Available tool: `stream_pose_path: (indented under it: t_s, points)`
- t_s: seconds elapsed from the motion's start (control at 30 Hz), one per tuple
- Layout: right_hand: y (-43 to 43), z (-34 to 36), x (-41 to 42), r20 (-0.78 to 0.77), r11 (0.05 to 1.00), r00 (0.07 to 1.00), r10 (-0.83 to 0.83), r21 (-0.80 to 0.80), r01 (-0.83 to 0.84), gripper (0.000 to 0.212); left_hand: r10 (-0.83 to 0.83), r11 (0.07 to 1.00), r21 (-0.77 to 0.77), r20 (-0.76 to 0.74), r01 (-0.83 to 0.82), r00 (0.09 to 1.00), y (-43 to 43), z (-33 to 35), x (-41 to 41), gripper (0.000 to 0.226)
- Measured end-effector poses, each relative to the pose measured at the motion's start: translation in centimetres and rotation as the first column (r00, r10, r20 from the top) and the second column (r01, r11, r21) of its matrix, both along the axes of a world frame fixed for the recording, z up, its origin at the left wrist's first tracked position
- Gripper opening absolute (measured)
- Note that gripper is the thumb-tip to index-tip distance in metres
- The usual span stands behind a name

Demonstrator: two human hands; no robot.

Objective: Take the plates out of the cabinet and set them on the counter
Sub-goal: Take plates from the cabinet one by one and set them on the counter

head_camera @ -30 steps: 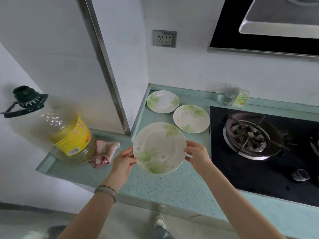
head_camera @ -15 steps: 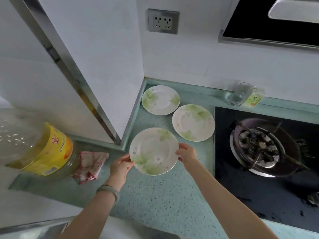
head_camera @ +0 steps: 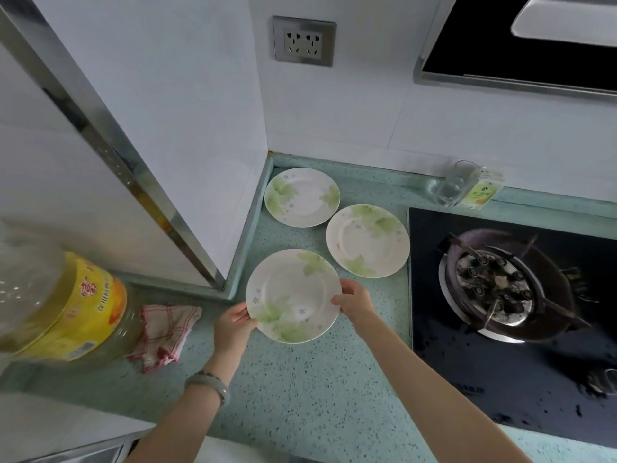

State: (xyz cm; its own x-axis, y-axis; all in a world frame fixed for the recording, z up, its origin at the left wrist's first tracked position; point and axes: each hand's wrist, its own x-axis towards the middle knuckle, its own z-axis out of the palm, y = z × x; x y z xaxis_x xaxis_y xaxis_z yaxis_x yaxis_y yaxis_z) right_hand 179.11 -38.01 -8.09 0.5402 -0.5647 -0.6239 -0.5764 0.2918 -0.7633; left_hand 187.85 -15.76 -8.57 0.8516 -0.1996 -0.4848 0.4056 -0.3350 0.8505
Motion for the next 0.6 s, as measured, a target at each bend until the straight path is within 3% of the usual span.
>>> stream_pose_path:
  t_s: [0.1,0.17,0.27,0.4,0.6]
  points:
    - [0.6,0.1,-0.5,-0.115,0.967,0.984,0.137,-0.2,-0.158,0.065,-0.259,0.96,0.153,0.178,0.233,0.949,0.2,0.0,-1.0,0.05]
    - [1.0,0.1,-0.9,-0.18,0.922,0.957,0.228,-0.276,-0.272,0.071,-0.454,0.86,0.365,0.231,0.357,0.86,0.4,-0.4,-1.7,0.09]
    - [1.3,0.1,-1.4,-0.206,0.891,0.94,0.273,-0.314,-0.328,0.077,-0.586,0.768,0.462,0.23,0.443,0.777,0.9,-1.1,-2.2,0.122]
    - [1.3,0.3,-1.5,-0.201,0.907,0.945,0.257,-0.287,-0.308,0.067,-0.669,0.681,0.538,0.183,0.496,0.72,1.3,-2.0,-2.1,0.129]
    - [0.8,0.9,-0.5,-0.119,0.942,0.966,0.228,-0.225,-0.25,0.057,-0.614,0.742,0.52,0.278,0.422,0.739,-0.1,-1.5,-1.1,0.119]
